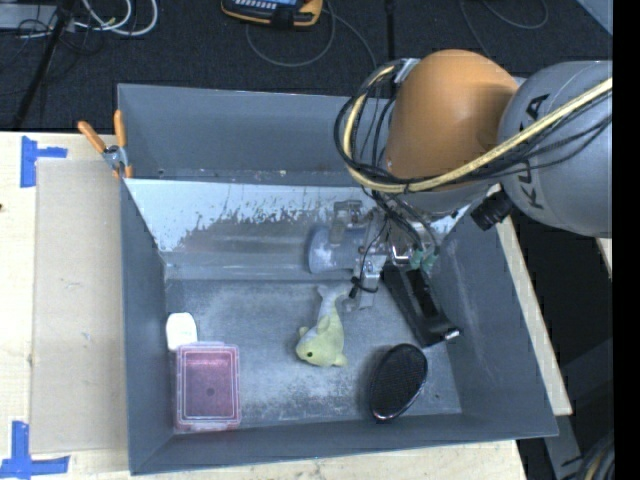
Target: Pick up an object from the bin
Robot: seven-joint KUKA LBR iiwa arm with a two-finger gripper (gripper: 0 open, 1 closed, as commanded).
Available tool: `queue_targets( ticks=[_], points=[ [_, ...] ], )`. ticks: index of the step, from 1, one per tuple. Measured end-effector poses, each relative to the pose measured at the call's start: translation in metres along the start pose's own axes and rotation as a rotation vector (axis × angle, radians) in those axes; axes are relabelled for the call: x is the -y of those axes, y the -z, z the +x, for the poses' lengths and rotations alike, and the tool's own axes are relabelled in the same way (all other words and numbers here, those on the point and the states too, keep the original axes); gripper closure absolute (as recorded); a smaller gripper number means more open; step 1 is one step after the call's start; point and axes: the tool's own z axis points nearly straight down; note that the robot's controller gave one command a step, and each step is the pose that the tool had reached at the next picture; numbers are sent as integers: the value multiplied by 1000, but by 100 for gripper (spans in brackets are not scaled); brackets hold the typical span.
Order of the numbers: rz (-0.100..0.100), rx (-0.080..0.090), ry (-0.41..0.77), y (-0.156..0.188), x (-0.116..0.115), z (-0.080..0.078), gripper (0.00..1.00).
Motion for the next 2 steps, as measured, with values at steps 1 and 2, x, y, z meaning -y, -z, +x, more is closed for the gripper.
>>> queue_targets(
  ticks=[1,2],
  points=[
    [-1,7,-1,5,0,-1,0],
    [-1,11,50,-35,11,17,0]
  ],
)
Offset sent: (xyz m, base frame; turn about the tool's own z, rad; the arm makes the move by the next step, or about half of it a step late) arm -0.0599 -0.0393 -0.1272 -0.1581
